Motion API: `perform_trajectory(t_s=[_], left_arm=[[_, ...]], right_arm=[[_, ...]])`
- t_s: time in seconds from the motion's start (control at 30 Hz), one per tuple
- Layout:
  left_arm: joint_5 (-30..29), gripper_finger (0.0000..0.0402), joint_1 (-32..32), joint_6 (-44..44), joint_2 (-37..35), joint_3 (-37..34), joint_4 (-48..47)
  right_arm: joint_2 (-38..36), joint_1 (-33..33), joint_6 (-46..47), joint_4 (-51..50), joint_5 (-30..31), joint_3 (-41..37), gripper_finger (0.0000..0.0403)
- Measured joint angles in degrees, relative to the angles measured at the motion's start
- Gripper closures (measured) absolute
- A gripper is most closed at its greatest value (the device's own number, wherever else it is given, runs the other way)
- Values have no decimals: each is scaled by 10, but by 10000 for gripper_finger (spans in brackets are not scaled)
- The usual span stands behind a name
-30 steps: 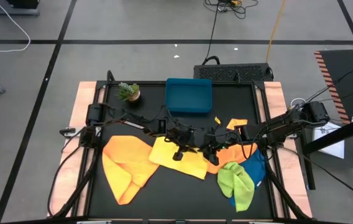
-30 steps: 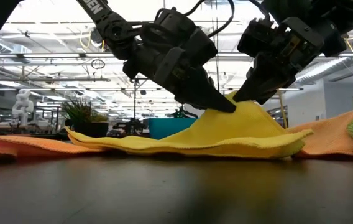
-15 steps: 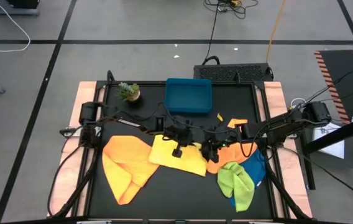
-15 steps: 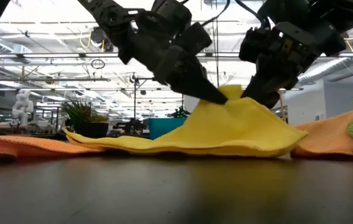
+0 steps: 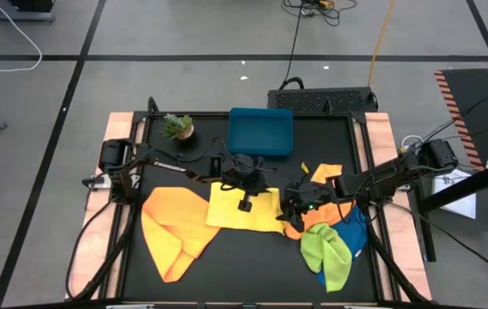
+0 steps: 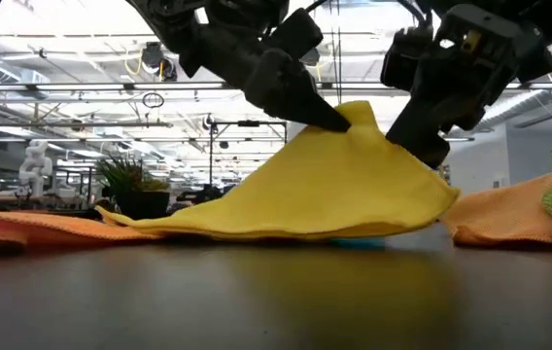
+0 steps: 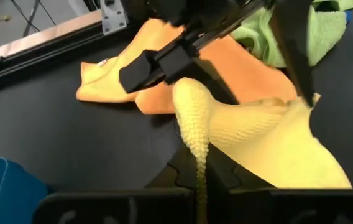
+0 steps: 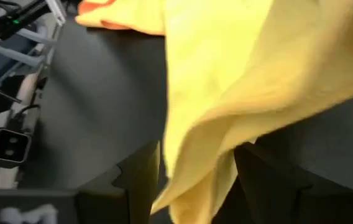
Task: Fold microfiber towels
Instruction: Fold the yellow microfiber cloth
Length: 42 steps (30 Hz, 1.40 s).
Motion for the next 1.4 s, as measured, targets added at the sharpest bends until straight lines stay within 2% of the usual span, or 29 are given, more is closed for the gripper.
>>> perform_trajectory(t_s=[0.23,0.47,0.63,0.83,1.23,1.4], left_arm=[[-15,396,0,0,0,0,1],[-31,394,1,0,0,0,5],[-39,393,4,0,0,0,7],[-40,397,14,-9,1,0,16],[-40,392,20,-20,-5,0,12],[-39,397,19,-28,-23,-1,-4]], right_arm=[[1,16,44,24,32,-20,200],[26,16,137,130,32,-96,200],[48,24,151,202,32,-125,209],[68,27,118,240,33,-127,256],[69,27,57,243,36,-127,383],[69,27,66,258,17,-127,398]])
